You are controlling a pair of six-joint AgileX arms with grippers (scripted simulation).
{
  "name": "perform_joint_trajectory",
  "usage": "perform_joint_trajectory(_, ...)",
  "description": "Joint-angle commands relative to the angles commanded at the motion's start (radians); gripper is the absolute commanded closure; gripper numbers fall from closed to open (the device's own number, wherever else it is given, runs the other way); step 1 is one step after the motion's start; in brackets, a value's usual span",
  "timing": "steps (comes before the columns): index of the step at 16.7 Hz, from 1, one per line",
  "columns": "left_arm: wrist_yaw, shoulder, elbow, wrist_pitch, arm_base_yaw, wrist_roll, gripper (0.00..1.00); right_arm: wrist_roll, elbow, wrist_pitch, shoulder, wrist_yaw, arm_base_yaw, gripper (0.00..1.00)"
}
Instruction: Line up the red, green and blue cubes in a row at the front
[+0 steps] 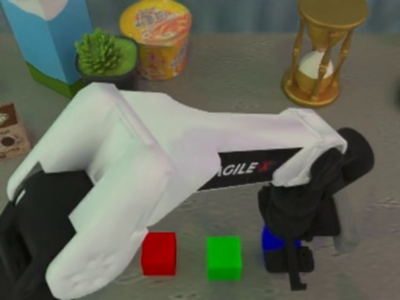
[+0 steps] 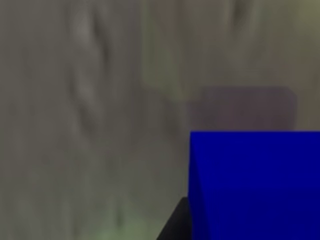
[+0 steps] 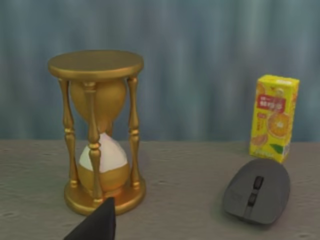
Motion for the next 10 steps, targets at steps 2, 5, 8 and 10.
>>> perform_joint_trajectory(2, 0.0, 0.0, 0.0, 0.0, 0.0, 0.0, 0.85, 0.0, 0.0, 0.0, 0.0, 0.0, 0.0, 0.0)
perform_joint_trajectory(5, 0.0, 0.0, 0.0, 0.0, 0.0, 0.0, 0.62, 0.0, 0.0, 0.0, 0.0, 0.0, 0.0, 0.0)
perform_joint_trajectory(8, 0.0, 0.0, 0.0, 0.0, 0.0, 0.0, 0.4, 0.0, 0.0, 0.0, 0.0, 0.0, 0.0, 0.0)
perform_joint_trajectory(10, 0.0, 0.0, 0.0, 0.0, 0.0, 0.0, 0.25, 0.0, 0.0, 0.0, 0.0, 0.0, 0.0, 0.0)
